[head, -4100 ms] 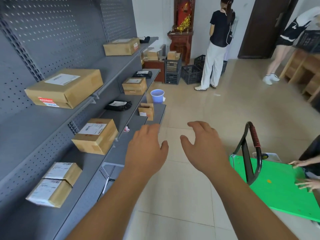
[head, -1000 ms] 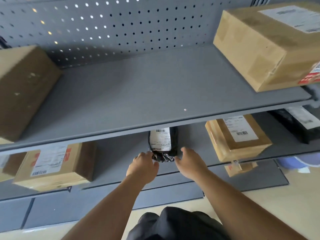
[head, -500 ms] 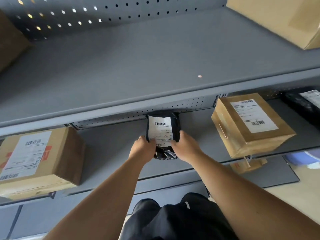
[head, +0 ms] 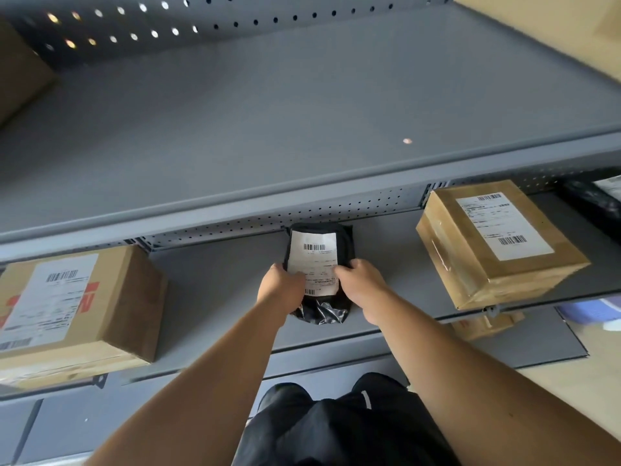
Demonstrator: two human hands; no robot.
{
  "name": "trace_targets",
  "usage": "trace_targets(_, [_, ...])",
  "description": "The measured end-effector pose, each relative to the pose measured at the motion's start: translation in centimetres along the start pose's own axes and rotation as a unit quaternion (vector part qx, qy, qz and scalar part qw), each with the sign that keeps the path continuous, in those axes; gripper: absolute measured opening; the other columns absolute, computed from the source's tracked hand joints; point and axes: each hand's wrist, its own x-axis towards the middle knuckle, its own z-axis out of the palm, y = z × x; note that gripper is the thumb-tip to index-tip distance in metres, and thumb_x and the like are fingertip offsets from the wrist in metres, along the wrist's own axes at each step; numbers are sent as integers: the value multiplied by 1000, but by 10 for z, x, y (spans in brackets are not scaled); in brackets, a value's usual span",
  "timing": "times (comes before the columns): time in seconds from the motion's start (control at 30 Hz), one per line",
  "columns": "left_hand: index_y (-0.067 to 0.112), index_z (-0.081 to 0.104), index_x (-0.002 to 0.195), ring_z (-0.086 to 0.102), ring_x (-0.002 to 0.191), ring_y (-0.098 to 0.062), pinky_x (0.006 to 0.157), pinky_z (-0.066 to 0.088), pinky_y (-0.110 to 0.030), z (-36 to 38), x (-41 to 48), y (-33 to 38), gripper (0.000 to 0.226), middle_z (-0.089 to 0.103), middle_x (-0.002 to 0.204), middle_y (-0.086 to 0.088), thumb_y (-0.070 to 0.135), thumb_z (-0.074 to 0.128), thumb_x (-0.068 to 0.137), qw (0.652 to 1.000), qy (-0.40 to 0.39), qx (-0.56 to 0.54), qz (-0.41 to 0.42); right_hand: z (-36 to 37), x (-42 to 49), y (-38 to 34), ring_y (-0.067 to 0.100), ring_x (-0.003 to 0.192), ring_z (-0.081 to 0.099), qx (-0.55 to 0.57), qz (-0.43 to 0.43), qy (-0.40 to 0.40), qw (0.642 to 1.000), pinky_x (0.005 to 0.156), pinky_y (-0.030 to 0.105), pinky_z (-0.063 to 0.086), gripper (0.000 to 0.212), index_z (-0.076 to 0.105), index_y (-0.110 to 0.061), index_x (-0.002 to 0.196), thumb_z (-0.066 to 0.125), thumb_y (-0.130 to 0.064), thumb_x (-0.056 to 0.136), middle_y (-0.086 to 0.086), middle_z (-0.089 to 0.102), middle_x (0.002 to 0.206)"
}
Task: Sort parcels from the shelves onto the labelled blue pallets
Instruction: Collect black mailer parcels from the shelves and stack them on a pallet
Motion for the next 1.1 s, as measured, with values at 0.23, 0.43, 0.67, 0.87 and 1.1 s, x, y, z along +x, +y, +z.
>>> trace_targets(0.23, [21, 64, 121, 67, 87, -16, 65, 53, -26, -22, -44, 1, 31, 72, 105, 3, 13, 54, 93, 998, -35, -48, -33, -13, -26, -9, 29, 99, 67, 103, 150, -17, 983, 96, 48, 56, 21, 70, -10, 107, 67, -23, 90, 9, 72, 107])
trace_targets(0.43, [21, 61, 110, 69, 88, -18, 72, 57, -30, -47, -81, 10, 24, 72, 101, 1, 8, 60, 90, 986, -28, -141, -81, -23, -62, -38, 25, 95, 71, 95, 151, -42, 983, 93, 43, 58, 13, 70, -11, 101, 69, -20, 91, 8, 76, 101])
trace_targets(0.67, [20, 60, 114, 72, 93, -24, 86, 61, -39, -68, -110, 16, 33, 73, 102, -4, 13, 73, 85, 975, -3, -200, -101, -29, -96, -61, 24, 92, 74, 78, 120, -82, 986, 92, 44, 59, 4, 71, -16, 97, 68, -15, 94, 5, 78, 95])
trace_targets(0.87, [14, 55, 130, 74, 95, -27, 89, 61, -44, -74, -136, 12, 48, 74, 107, -8, 10, 76, 86, 956, 3, -263, -130, -32, -103, -66, 24, 86, 76, 76, 89, -121, 986, 87, 42, 61, 11, 71, -15, 97, 70, -6, 91, 4, 79, 89])
trace_targets(1.1, [16, 62, 130, 76, 92, -22, 87, 62, -41, -79, -175, 10, 35, 77, 104, -5, 11, 60, 96, 920, 81, -354, -149, -32, -111, -76, 25, 99, 71, 33, 29, -190, 981, 95, 44, 56, 31, 67, -18, 116, 76, -15, 86, 3, 75, 107])
